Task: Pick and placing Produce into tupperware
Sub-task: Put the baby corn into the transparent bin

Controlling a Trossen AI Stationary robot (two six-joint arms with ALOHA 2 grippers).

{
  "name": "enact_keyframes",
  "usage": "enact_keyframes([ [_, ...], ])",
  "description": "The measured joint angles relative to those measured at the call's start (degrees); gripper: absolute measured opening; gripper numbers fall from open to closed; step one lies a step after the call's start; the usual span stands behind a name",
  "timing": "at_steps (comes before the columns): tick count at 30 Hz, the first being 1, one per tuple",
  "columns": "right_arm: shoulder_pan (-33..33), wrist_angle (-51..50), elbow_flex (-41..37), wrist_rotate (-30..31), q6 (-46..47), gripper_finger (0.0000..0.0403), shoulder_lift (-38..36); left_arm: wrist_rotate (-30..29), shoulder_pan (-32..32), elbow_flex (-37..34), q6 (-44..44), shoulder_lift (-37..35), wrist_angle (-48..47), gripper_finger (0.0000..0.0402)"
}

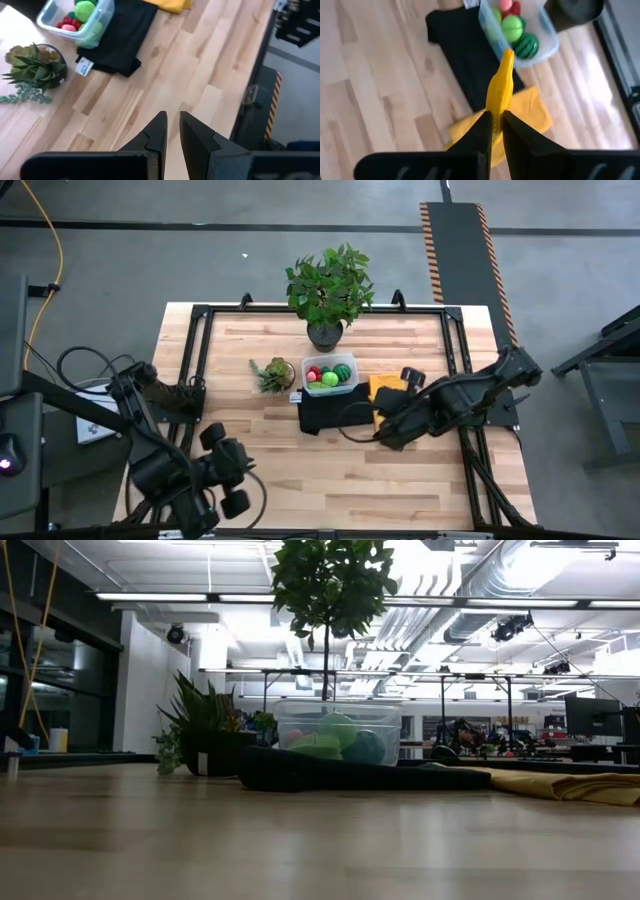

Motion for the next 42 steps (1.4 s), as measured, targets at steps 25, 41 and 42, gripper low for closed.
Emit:
enact_keyframes([
  [25,-4.22,36.64,-48.27,-5.70,1.07,0.0022,-28.89,-2.24,12.19,0.00,8.85,0.00,0.92,0.0042],
  [41,-20.21,58.31,-54.93,-16.41,-9.45,0.0022,-28.23,-6.26,24.35,0.00,24.19,-0.02,-0.90,0.0042],
  [42,-21.01,58.60,-54.93,-16.86,-9.95,0.0022,-28.23,-6.27,25.10,0.00,24.67,-0.02,-0.72,0.0042],
])
